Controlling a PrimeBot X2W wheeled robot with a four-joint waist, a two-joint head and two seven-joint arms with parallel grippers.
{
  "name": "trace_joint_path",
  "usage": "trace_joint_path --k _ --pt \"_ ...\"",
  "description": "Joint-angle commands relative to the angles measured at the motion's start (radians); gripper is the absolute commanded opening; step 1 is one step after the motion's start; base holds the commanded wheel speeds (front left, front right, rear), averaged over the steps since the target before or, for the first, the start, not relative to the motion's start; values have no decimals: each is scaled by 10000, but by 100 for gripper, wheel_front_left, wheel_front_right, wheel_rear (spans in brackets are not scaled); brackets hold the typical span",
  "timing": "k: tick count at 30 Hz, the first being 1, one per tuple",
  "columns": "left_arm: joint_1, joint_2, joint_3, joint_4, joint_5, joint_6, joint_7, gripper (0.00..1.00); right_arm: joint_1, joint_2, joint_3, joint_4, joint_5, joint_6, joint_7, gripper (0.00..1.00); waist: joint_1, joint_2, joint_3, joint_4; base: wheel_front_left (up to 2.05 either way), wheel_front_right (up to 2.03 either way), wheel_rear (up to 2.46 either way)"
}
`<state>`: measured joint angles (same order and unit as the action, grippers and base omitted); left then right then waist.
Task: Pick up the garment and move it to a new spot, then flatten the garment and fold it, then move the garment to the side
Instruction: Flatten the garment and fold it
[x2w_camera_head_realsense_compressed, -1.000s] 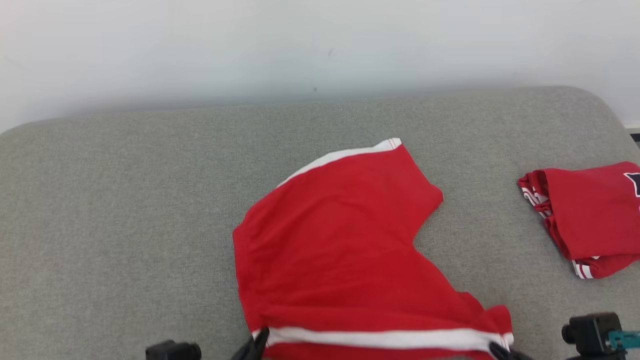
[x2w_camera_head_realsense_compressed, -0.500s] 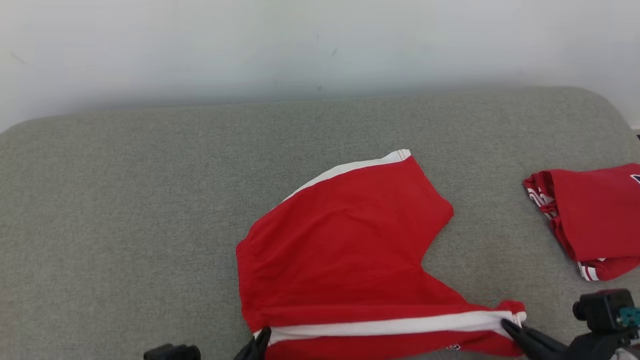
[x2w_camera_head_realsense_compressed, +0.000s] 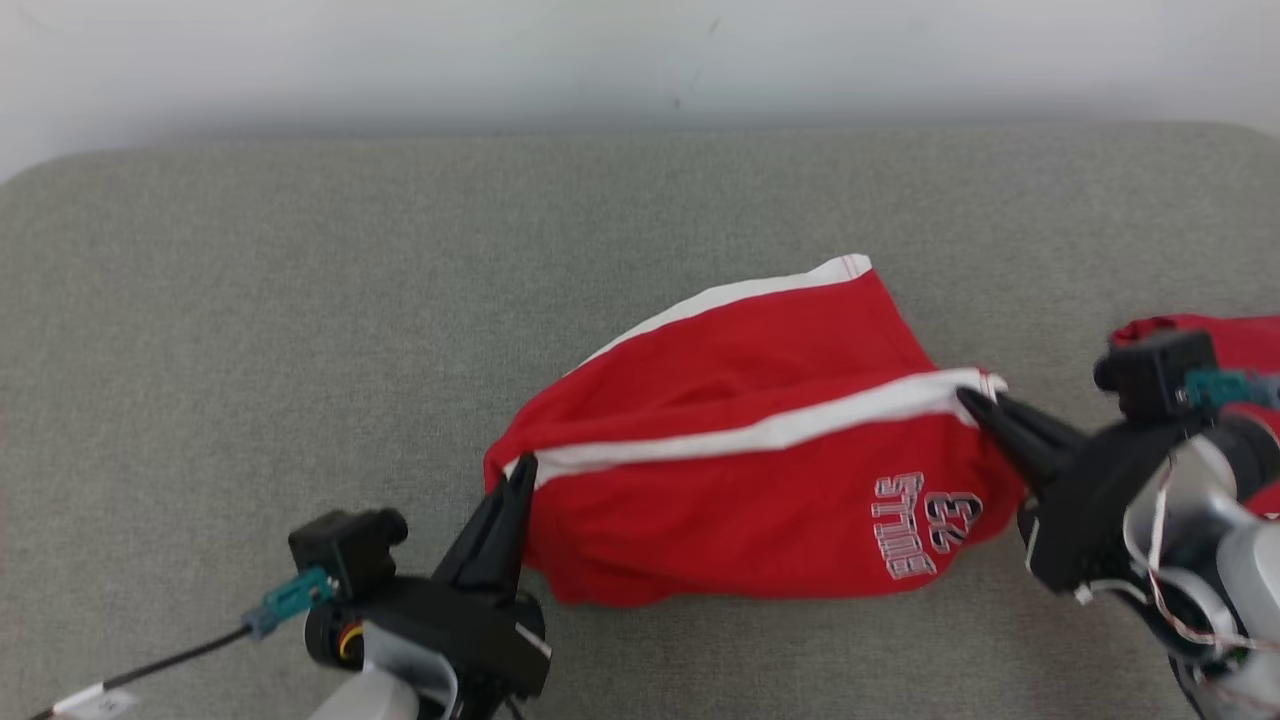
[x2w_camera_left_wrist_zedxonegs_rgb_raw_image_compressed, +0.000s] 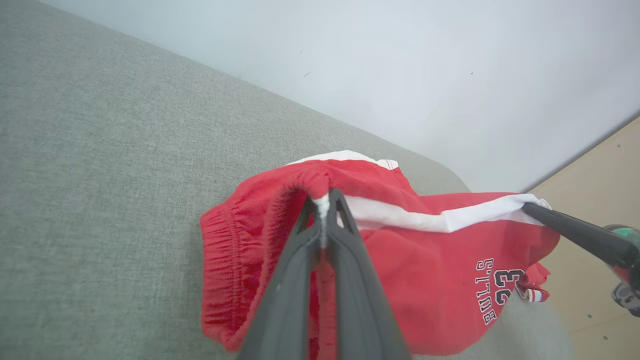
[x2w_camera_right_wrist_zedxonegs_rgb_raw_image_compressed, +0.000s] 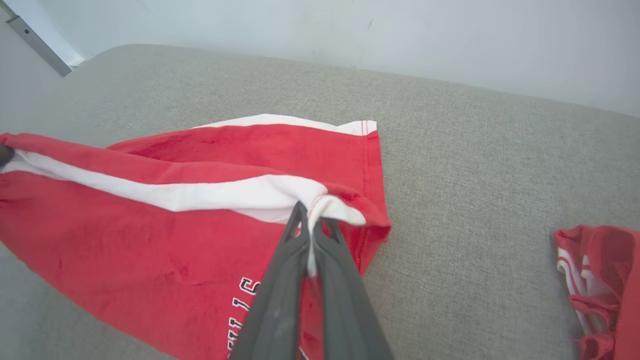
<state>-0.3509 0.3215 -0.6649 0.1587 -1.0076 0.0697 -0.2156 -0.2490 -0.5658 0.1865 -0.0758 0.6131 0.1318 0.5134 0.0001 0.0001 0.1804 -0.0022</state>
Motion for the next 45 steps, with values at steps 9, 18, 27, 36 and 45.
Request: trace_joint_path --k 9,18,27,36,45 --pt "-1689 -838 288 1211 332 236 -203 0 -3226 -80 1376 2300 -169 -28 -905 0 -1 -1 1205 591 0 0 0" --pt "-2819 -1347 420 2118 461 229 -241 0 -5147 72 2084 4071 -330 -28 -1703 0 -1 -1 1963 927 0 0 0" --pt "-3454 -1657 501 2727 546 147 -314 33 -6130 304 2566 5234 -320 -28 -2322 1 -1 -1 2346 1022 0 0 0" --pt "-3647 -1696 715 3018 931 100 -465 100 -6697 417 3051 5888 129 -28 -2496 100 -1 -1 2182 971 0 0 0" --pt "-2592 -1155 1251 2260 2758 557 -496 100 -6194 50 3012 6153 763 -28 -1613 100 -1 -1 1125 931 0 0 0"
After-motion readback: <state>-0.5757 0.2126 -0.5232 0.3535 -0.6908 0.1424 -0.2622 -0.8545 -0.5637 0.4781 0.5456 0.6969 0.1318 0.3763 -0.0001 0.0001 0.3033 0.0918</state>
